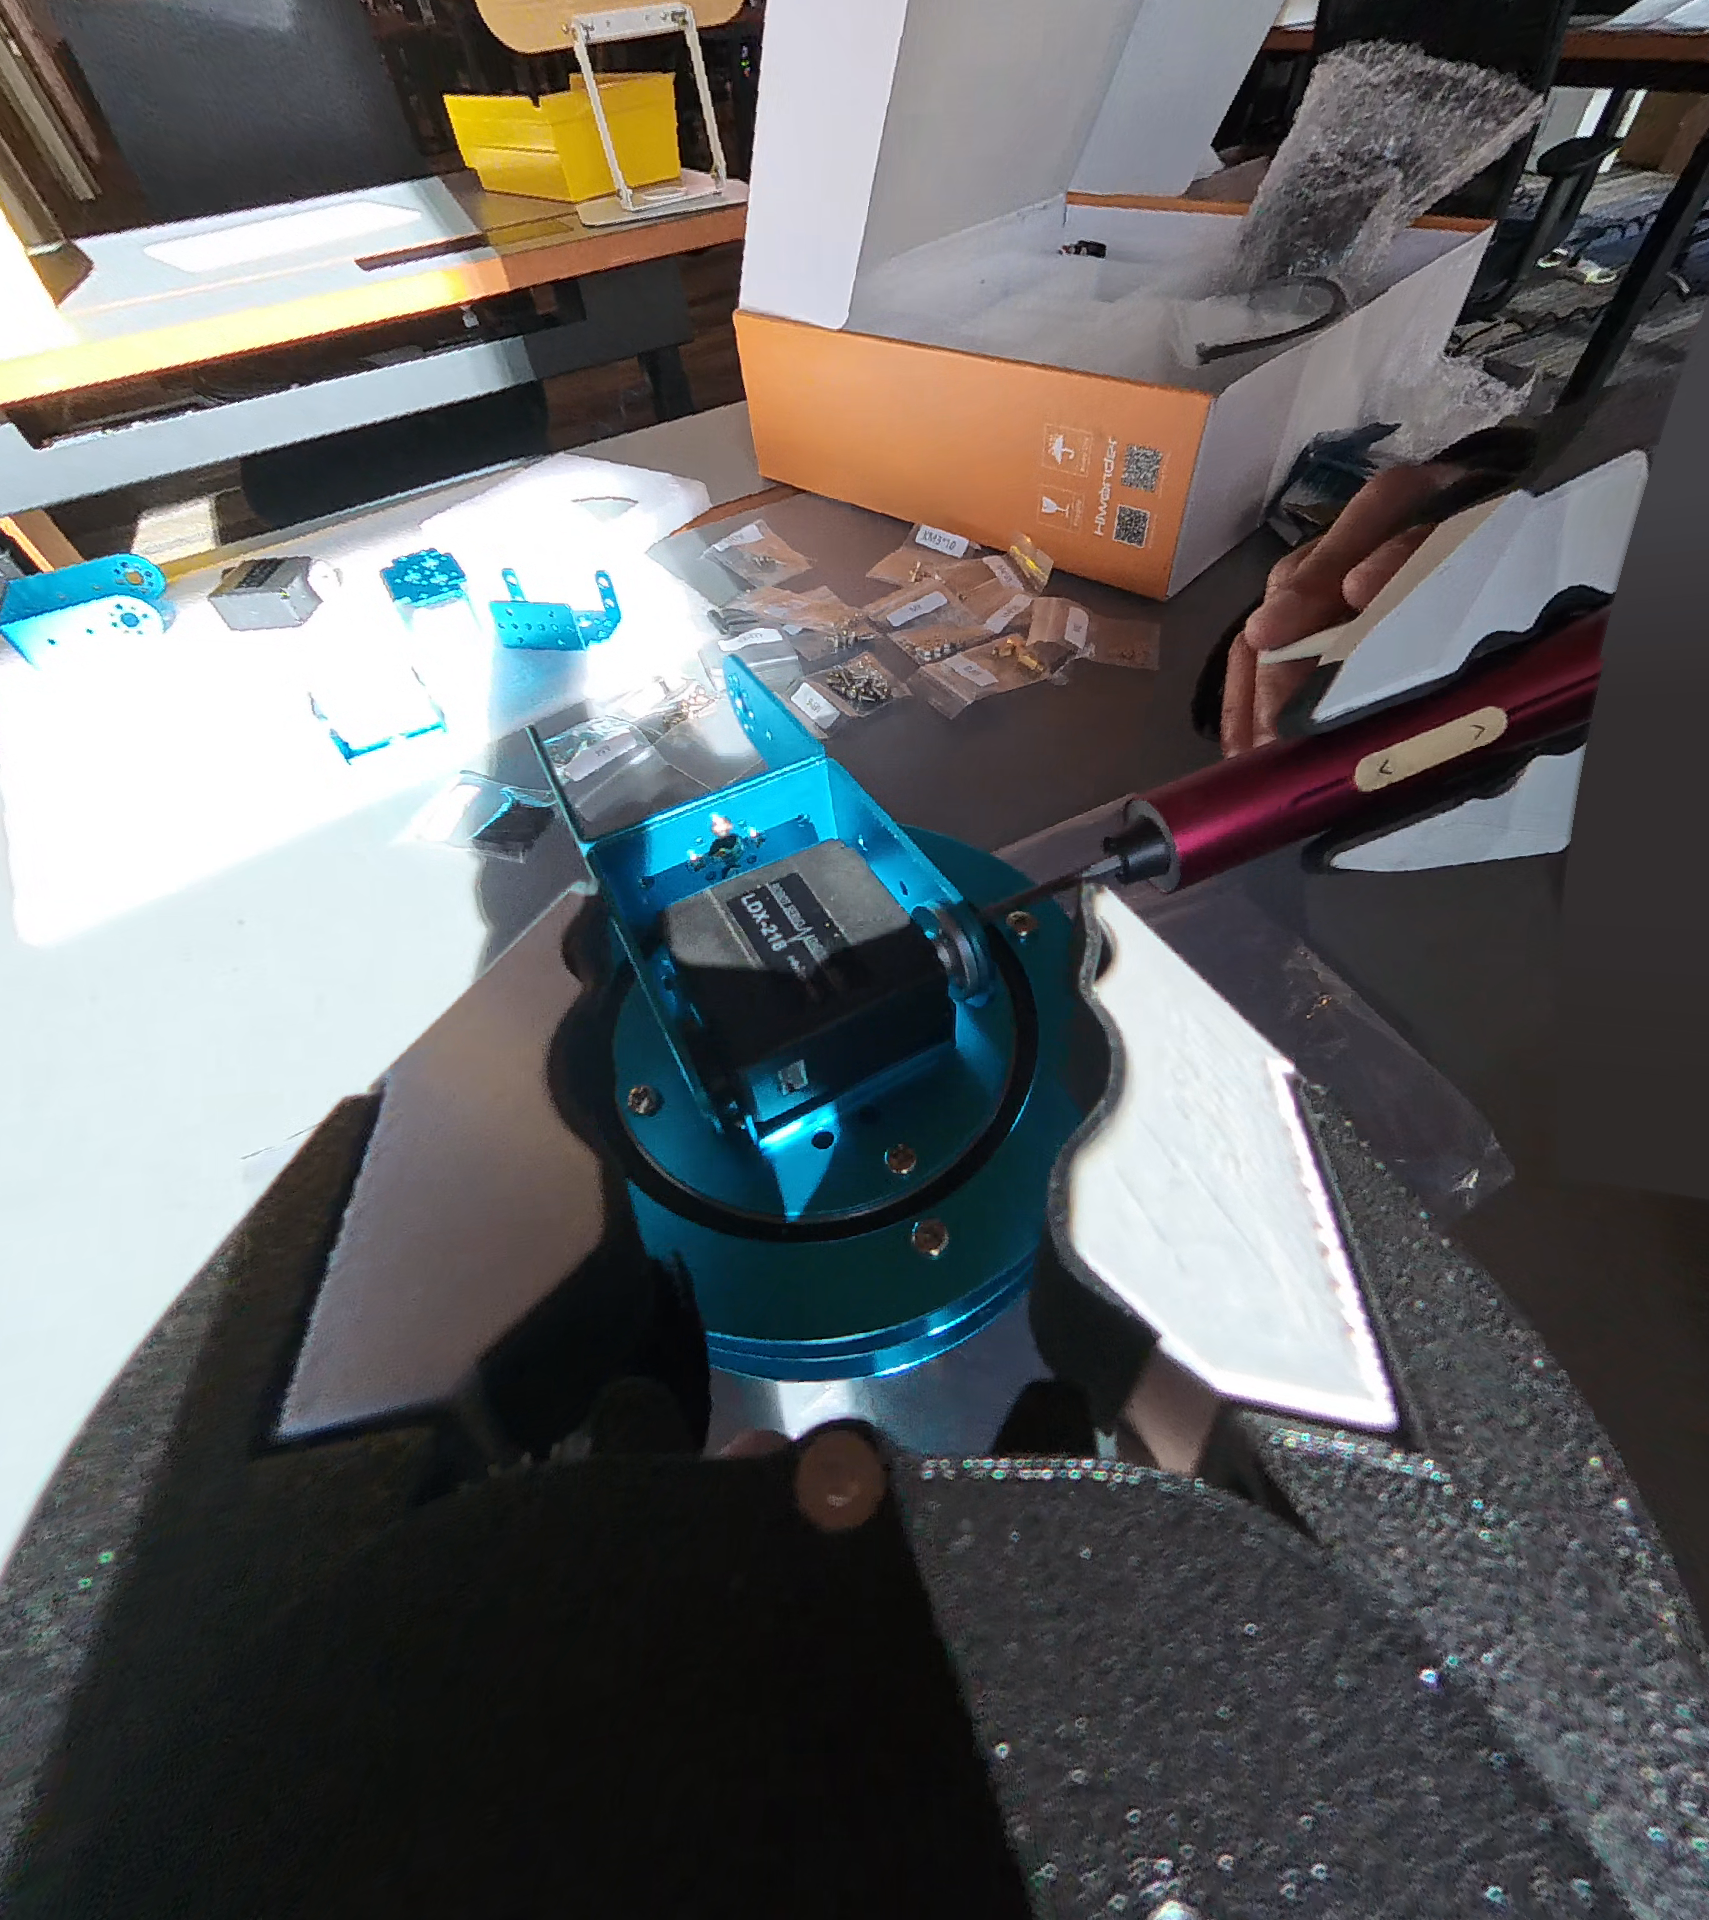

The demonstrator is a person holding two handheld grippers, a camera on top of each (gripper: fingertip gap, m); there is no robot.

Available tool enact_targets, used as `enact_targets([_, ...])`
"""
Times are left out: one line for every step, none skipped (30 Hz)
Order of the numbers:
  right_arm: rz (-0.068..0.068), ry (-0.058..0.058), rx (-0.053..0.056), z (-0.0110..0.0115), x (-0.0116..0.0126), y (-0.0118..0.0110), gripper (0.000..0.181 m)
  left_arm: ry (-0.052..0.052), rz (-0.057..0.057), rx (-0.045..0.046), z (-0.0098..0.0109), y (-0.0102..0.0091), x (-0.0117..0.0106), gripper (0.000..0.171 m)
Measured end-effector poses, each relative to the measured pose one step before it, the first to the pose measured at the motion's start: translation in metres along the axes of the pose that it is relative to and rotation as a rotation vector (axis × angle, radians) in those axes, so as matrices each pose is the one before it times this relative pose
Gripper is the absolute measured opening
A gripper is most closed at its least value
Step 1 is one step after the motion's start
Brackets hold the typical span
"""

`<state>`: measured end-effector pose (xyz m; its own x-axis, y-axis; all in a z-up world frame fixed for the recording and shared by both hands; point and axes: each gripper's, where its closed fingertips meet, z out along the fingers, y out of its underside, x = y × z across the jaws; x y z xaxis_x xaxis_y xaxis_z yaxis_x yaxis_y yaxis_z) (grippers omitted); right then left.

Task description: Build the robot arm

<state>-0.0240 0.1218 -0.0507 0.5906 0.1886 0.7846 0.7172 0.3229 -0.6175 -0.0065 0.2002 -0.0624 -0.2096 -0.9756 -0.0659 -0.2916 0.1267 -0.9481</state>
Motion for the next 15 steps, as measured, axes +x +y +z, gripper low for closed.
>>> enact_targets([-0.0027,0.0048,0.0015,0.00031,0.00069,-0.00009,0.023,0.0008,0.0041,-0.00374,0.00112,0.00132,0.00008,0.090])
enact_targets([0.0003,0.0014,-0.0006,0.00035,0.00038,0.00039,0.022,-0.0036,0.0108,-0.00603,0.00057,0.00120,-0.00068,0.089])
enact_targets([-0.0002,0.0027,0.0002,-0.00014,0.00073,-0.00009,0.021,0.0014,0.0042,-0.00590,0.00028,0.00082,-0.00032,0.089])
enact_targets([0.0008,0.0032,-0.0004,-0.00021,0.00069,0.00042,0.023,0.0005,-0.0049,0.00210,-0.00027,-0.00035,-0.00085,0.089])
enact_targets([0.0063,-0.0034,0.0002,0.00006,-0.00024,0.00068,0.022,-0.0013,-0.0063,0.00590,-0.00043,-0.00073,-0.00122,0.089])
enact_targets([0.0026,-0.0004,-0.0027,-0.00016,0.00041,0.00055,0.021,-0.0006,-0.0049,0.00155,-0.00034,0.00024,-0.00093,0.089])
enact_targets([0.0015,-0.0003,-0.0036,-0.00009,0.00010,0.00052,0.021,-0.0084,0.0007,0.00210,-0.00024,0.00019,-0.00170,0.089])
enact_targets([-0.0026,-0.0002,-0.0004,-0.00023,-0.00011,0.00017,0.020,-0.0077,0.0051,0.00212,-0.00032,0.00016,-0.00129,0.089])
enact_targets([-0.0044,0.0005,0.0006,-0.00030,-0.00026,-0.00028,0.020,-0.0007,0.0033,0.00137,-0.00040,0.00005,-0.00001,0.089])
enact_targets([0.0006,-0.0009,0.0006,-0.00006,-0.00026,-0.00005,0.020,0.0043,-0.0004,0.00120,-0.00040,-0.00025,0.00100,0.090])
enact_targets([0.0016,-0.0007,-0.0006,-0.00019,0.00004,0.00007,0.020,-0.0001,-0.0014,0.00214,-0.00038,-0.00047,0.00036,0.090])
enact_targets([0.0005,-0.0008,0.0017,-0.00028,-0.00008,-0.00036,0.020,-0.0013,0.0031,-0.00057,-0.00038,-0.00008,0.00025,0.089])
enact_targets([-0.0019,0.0003,0.0017,0.00012,-0.00026,-0.00030,0.020,-0.0001,0.0039,-0.00523,0.00006,0.00076,0.00015,0.087])
enact_targets([-0.0024,-0.0016,0.0011,0.00020,-0.00053,-0.00025,0.020,-0.0029,0.0004,-0.00014,0.00030,0.00003,-0.00048,0.085])
enact_targets([-0.0010,-0.0016,0.0008,0.00020,-0.00046,-0.00034,0.020,0.0010,-0.0028,0.00238,0.00054,-0.00020,-0.00011,0.083])
